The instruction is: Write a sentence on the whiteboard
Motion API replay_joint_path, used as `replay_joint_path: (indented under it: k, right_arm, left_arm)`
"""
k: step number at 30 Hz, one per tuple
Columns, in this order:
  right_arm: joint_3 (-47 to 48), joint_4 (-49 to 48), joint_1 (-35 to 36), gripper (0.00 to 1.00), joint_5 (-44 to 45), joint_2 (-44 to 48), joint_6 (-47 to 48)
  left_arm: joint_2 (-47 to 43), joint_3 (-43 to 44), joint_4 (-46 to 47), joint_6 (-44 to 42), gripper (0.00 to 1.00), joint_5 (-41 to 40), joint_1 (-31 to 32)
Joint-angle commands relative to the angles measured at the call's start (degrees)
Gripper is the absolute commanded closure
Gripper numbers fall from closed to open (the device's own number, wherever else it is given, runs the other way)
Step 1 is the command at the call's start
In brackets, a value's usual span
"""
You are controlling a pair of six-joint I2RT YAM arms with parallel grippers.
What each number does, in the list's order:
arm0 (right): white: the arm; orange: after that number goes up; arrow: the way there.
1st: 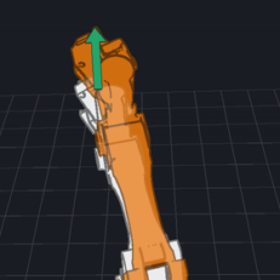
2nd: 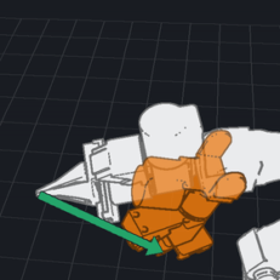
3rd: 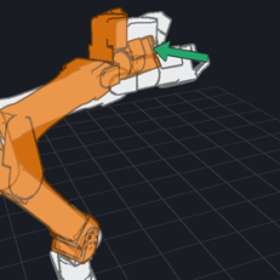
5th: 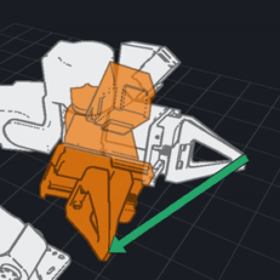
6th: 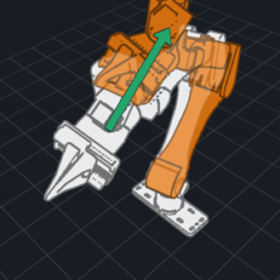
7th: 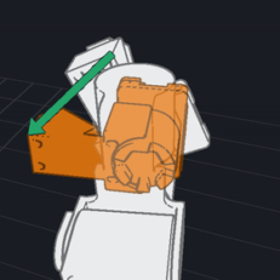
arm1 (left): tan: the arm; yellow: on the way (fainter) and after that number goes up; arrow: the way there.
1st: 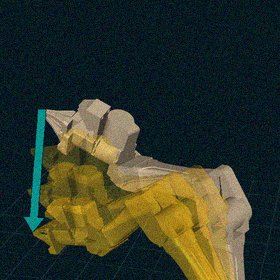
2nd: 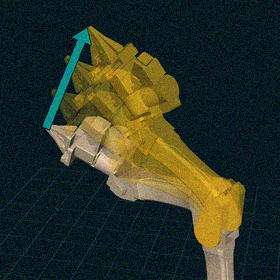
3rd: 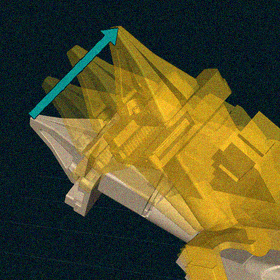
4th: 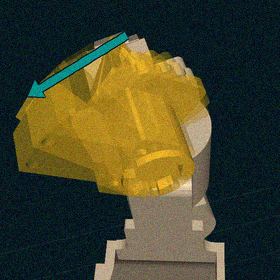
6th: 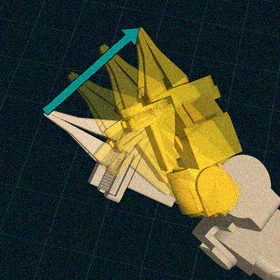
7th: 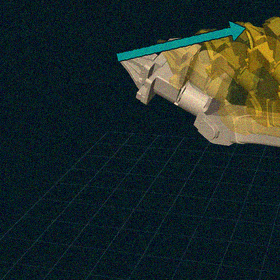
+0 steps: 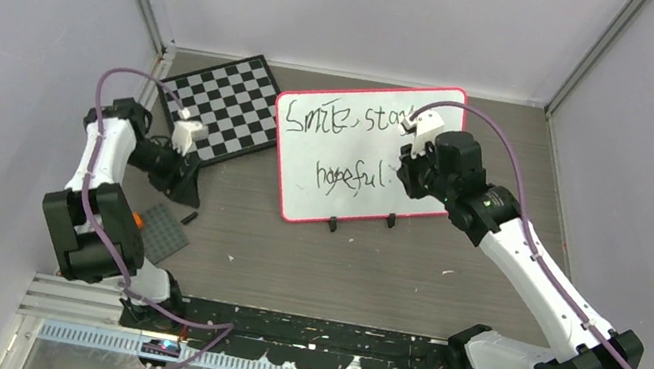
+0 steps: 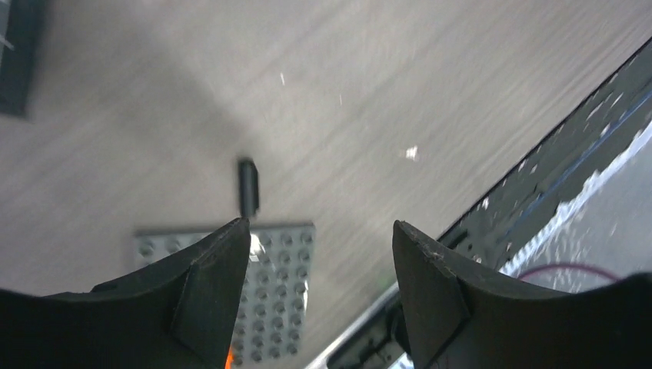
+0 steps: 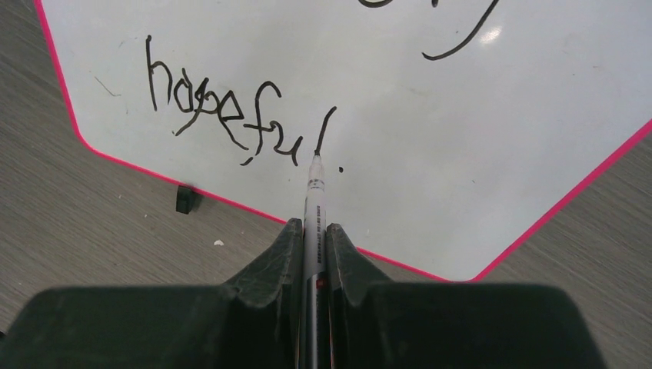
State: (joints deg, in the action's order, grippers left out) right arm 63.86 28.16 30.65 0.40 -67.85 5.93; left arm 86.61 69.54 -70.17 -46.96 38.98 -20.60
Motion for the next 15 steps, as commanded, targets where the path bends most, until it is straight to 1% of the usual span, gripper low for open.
replay_joint_path:
  k: [1,4,10,15]
  right_arm:
    - [2.6,-1.1,-0.5,1.00,2.5,1.7,-2.5]
    - [2.7,-1.2,-0.7,1.00,2.5,1.8,-2.9]
    - [1.9,-1.2,-1.2,1.00,1.9,2.6,-3.8]
    - [1.8,-0.8,-1.5,1.00,1.4,2.6,-3.8]
  left_arm:
    - [-6.3,-7.7,0.5,-9.4,0.33,-11.3,-0.7]
    - [-7.7,-12.8,6.0,-8.8,0.37,-14.0,-0.7]
    - [-11.3,-22.5,17.7,-7.9,0.39,-16.4,-0.2]
    - [-11.8,-25.8,24.8,-5.7,0.45,-18.2,0.5]
